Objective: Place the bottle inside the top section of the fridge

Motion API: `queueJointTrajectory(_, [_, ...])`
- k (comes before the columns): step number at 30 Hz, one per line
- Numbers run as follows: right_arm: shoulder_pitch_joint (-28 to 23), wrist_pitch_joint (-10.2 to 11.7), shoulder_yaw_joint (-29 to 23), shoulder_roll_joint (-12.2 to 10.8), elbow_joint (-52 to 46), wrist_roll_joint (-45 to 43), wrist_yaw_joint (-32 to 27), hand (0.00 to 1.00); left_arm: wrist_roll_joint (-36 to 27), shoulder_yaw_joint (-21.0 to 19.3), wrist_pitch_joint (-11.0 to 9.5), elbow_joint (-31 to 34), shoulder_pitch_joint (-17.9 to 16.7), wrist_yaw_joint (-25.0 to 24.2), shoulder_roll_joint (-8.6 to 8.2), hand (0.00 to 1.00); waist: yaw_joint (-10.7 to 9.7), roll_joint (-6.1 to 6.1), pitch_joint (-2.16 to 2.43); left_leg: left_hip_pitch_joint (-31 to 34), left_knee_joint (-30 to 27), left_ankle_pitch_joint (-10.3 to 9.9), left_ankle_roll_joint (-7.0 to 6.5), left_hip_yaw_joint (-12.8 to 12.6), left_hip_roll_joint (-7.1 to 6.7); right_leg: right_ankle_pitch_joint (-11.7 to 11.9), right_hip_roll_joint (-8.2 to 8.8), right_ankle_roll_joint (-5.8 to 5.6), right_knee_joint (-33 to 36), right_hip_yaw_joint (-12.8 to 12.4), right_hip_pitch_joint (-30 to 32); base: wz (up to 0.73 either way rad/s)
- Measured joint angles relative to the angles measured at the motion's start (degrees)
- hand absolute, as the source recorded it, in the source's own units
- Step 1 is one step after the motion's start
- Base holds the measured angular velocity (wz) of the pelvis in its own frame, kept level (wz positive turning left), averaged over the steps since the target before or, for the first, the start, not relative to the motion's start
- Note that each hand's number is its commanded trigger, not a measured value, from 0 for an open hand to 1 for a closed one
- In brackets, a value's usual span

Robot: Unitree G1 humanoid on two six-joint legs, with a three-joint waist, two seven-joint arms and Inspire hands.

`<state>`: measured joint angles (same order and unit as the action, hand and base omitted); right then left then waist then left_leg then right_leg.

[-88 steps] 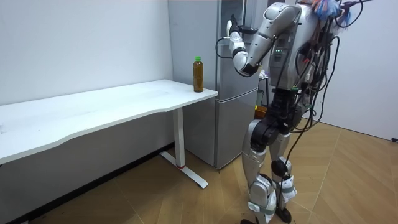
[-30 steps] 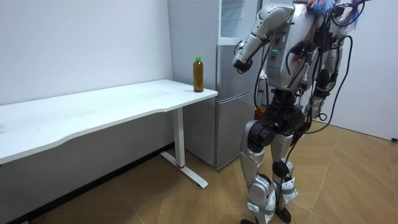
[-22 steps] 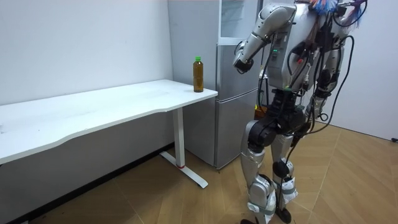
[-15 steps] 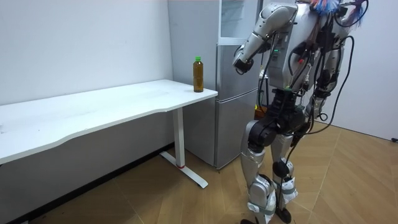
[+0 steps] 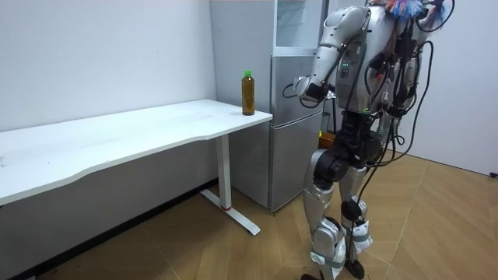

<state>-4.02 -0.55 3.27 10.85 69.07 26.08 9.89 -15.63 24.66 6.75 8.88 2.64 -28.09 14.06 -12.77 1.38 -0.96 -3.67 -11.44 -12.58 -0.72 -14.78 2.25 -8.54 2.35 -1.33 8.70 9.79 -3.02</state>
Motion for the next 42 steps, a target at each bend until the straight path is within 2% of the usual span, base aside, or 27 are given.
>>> queueJointTrajectory(4, [0.09,0.07,0.47,-0.2,-0.23,0.36,0.2,0.0,1.76,-1.14,0.0,-0.05,-4.05,0.19,0.14,0.0,2.37,-0.7,0.1,0.51,-0.22,0.05,0.09,1.17,-0.03,-0.2,0.11,0.17,-0.02,1.36,-0.2,0.19])
queueJointTrajectory(7, [-0.04,0.43,0.53,-0.66,-0.24,0.1,0.6,0.0,2.69,-1.97,-0.12,-3.62,-5.34,0.18,-0.22,0.0,3.79,-0.64,0.14,0.83,-0.41,0.08,0.13,1.74,-0.07,-0.31,0.13,0.21,0.01,1.73,-0.37,0.1])
queueJointTrajectory(11, [-1.76,0.52,0.09,-0.71,-1.95,-0.06,1.31,0.0,4.14,-5.57,-0.12,-4.95,-9.78,0.34,-0.24,0.0,4.85,-0.43,0.3,0.83,-0.41,0.14,0.22,2.49,-0.07,-0.67,0.16,0.31,0.05,2.42,-0.79,0.09])
queueJointTrajectory(16, [-2.24,0.52,-0.06,-0.75,-1.95,-0.19,1.32,0.0,4.12,-9.44,-0.46,-6.67,-11.31,0.63,-0.2,0.0,6.7,-0.74,0.52,0.41,-0.21,0.28,0.46,2.49,0.0,-0.98,0.15,0.48,0.26,3.14,-0.95,0.05])
queueJointTrajectory(19, [-2.27,0.52,-0.18,-0.76,-2.17,-2.16,1.24,0.0,4.09,-11.04,-0.87,-9.21,-12.36,1.5,-0.81,0.0,6.99,-1.06,0.74,0.11,-0.22,0.34,0.56,2.48,0.0,-0.97,0.15,0.52,0.34,3.25,-1.27,0.0])
queueJointTrajectory(28, [-2.37,0.52,-0.62,-0.89,-2.96,-5.65,2.5,0.0,4.12,-11.97,-0.98,-17.46,-13.84,2.94,-1.53,0.0,6.93,-1.93,0.69,0.1,-0.41,0.34,0.56,3.31,-0.17,-1.34,0.43,0.52,0.44,4.55,-1.86,0.07])
queueJointTrajectory(33, [-2.31,1.07,-0.64,-0.96,-2.97,-6.92,2.71,0.0,6.21,-11.85,-3.64,-21.96,-14.51,5.29,-2.14,0.0,7.01,-1.87,0.72,-0.08,-0.4,0.36,0.6,3.47,-0.22,-1.81,0.5,0.58,1.11,4.59,-1.86,0.01])
queueJointTrajectory(35, [-2.38,1.58,-0.63,-0.98,-2.74,-6.64,2.77,0.0,10.31,-11.87,-5.3,-26.13,-14.5,6.61,-2.62,0.0,7.08,-1.89,0.71,-0.03,-0.39,0.4,0.64,3.95,-0.33,-1.81,0.5,0.59,1.08,4.65,-1.9,0.04])
queueJointTrajectory(38, [-2.49,2.04,-0.62,-1.08,-2.54,-6.52,2.71,0.0,15.38,-12.02,-6.52,-32.45,-14.49,9.11,-3.4,0.0,7.3,-1.93,0.7,-0.05,-0.39,0.4,0.64,4.03,-0.39,-1.83,0.54,0.56,1.01,4.64,-1.88,0.0])
queueJointTrajectory(42, [-3.0,2.4,-0.46,-1.2,-2.54,-6.22,2.27,0.0,19.07,-12.2,-8.27,-41.32,-14.4,12.97,-3.98,0.0,8.29,-2.08,0.65,-0.56,-0.23,0.4,0.64,4.12,-0.48,-1.88,0.56,0.5,0.92,4.42,-2.21,-0.02])
